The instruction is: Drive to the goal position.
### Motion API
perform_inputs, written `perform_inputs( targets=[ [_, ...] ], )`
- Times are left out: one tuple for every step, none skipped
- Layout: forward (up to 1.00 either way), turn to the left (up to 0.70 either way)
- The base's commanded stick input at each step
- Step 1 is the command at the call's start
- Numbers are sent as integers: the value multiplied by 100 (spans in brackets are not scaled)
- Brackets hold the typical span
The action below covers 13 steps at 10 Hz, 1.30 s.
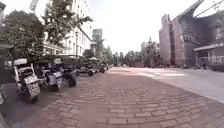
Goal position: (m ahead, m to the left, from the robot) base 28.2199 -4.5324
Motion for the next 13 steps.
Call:
perform_inputs(
  targets=[
    [70, 0],
    [70, 0],
    [70, 0],
    [70, 0],
    [70, 0],
    [70, 0],
    [70, 0],
    [70, 0],
    [70, 0],
    [70, 0],
    [70, 0],
    [70, 0],
    [70, 0]
  ],
)
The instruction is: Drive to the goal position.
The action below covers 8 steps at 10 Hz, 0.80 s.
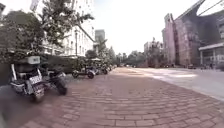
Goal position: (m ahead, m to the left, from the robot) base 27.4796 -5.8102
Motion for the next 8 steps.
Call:
perform_inputs(
  targets=[
    [70, 0],
    [70, 0],
    [70, 0],
    [70, 0],
    [70, 0],
    [70, 0],
    [70, 0],
    [70, 0]
  ],
)
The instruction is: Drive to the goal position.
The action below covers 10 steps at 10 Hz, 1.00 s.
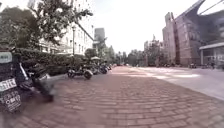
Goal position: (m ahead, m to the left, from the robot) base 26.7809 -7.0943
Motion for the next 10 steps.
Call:
perform_inputs(
  targets=[
    [70, 0],
    [70, 0],
    [70, 0],
    [70, 0],
    [70, 0],
    [70, 0],
    [70, 0],
    [70, 0],
    [70, 0],
    [70, 0]
  ],
)
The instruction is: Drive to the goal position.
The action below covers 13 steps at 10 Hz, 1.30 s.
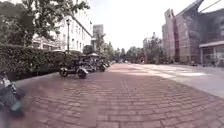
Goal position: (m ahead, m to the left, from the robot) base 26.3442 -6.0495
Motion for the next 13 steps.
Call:
perform_inputs(
  targets=[
    [70, 0],
    [70, 0],
    [70, 0],
    [70, 0],
    [70, 0],
    [70, 0],
    [70, 0],
    [70, 0],
    [70, 0],
    [70, 0],
    [70, 0],
    [70, 0],
    [70, 0]
  ],
)
